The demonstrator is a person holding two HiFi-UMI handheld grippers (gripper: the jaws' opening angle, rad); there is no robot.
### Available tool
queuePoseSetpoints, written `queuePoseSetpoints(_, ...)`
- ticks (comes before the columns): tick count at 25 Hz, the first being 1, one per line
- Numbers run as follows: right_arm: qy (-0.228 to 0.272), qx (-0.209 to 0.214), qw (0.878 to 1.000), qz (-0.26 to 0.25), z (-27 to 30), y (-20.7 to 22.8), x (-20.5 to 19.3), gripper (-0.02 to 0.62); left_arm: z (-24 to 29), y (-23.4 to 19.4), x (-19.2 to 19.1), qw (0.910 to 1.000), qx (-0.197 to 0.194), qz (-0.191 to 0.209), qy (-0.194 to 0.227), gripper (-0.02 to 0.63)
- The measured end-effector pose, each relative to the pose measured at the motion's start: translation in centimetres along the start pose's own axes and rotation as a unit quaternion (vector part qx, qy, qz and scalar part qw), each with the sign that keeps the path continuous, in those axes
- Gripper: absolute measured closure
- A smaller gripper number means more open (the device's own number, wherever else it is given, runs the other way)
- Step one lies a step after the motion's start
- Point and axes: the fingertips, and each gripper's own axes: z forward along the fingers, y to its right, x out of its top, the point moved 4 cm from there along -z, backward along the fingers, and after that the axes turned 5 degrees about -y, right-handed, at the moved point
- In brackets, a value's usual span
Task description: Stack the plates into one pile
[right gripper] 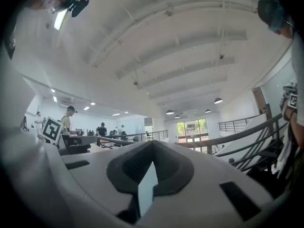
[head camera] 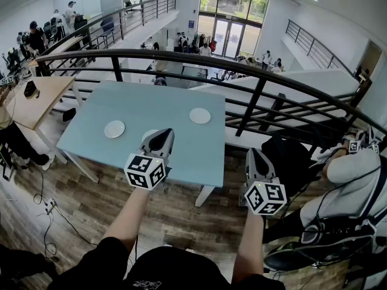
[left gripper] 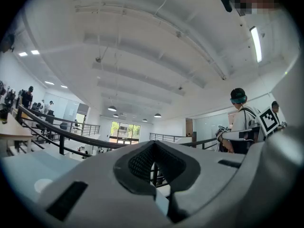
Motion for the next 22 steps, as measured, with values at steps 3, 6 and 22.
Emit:
queuePoseSetpoints(3,-0.003,0.001,1.0,-0.004,-0.4,0.0,-0.3,0.589,-0.4,0.2,-0.1,1.0,0.003,0.001,0.001,0.601)
queuePoseSetpoints(6,-0.004,0.004,1.0,-0.009,-0.7,0.2,-0.4,0.589,-0.6,0.6,-0.2,1.0,0.006,0.002,0.002,0.601)
queuePoseSetpoints(22,0.017,0.006,1.0,0.012,-3.3,2.7,-0.1,0.589,-1.2,3.6,-0.5,0.9999,0.015,0.006,0.002,0.601)
